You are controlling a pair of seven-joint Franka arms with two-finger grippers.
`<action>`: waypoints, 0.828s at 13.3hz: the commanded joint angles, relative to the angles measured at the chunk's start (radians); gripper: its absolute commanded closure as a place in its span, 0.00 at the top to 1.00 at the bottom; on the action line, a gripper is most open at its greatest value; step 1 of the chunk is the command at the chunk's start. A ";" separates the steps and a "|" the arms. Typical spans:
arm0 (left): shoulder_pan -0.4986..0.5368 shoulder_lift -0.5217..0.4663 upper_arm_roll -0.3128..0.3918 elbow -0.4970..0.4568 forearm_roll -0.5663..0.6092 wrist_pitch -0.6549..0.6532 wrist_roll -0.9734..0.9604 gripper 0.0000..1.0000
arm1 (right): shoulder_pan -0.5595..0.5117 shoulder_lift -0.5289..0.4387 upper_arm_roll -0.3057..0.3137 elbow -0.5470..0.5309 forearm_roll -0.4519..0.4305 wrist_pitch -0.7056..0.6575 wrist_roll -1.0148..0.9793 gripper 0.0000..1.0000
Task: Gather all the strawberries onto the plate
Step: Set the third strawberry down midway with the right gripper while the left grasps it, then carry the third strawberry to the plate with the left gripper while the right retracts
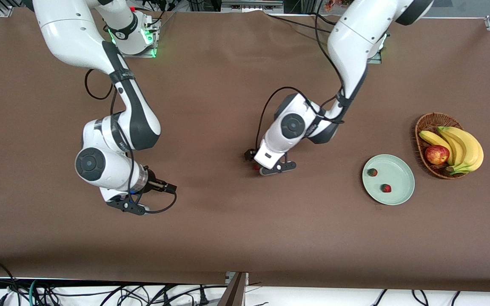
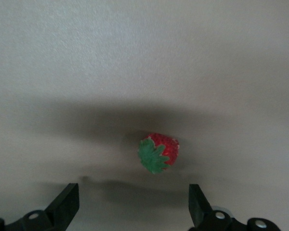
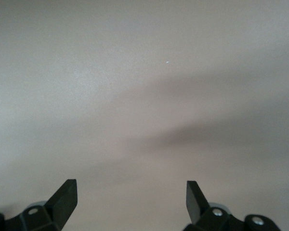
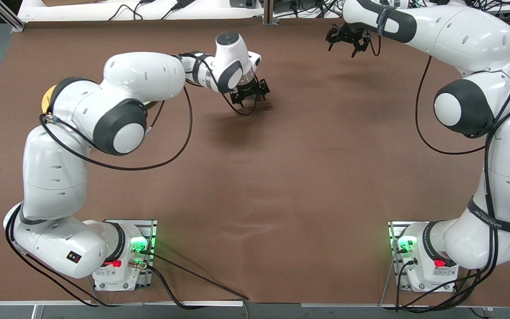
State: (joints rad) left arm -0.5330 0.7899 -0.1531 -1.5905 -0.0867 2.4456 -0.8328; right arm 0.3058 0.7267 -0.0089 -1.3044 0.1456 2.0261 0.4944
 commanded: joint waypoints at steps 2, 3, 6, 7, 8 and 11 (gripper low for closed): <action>-0.039 0.031 0.053 0.027 0.045 0.100 -0.029 1.00 | 0.015 -0.148 -0.020 -0.090 -0.003 -0.061 -0.029 1.00; -0.041 0.044 0.053 0.029 0.045 0.136 -0.029 1.00 | 0.015 -0.173 -0.022 -0.090 -0.006 -0.088 -0.063 1.00; -0.039 0.065 0.053 0.043 0.047 0.171 -0.026 1.00 | 0.015 -0.257 -0.043 -0.092 -0.012 -0.194 -0.124 1.00; -0.039 0.061 0.052 0.043 0.047 0.171 -0.023 0.97 | 0.015 -0.289 -0.046 -0.096 -0.012 -0.222 -0.143 1.00; -0.039 0.060 0.053 0.043 0.047 0.171 -0.022 0.76 | 0.015 -0.320 -0.060 -0.098 -0.012 -0.253 -0.158 1.00; -0.039 0.055 0.053 0.043 0.047 0.171 -0.020 0.40 | 0.015 -0.427 -0.072 -0.114 -0.024 -0.341 -0.219 1.00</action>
State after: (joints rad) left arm -0.5684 0.8343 -0.1032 -1.5682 -0.0704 2.6128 -0.8497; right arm 0.3162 0.3976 -0.0704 -1.3535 0.1391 1.7269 0.3241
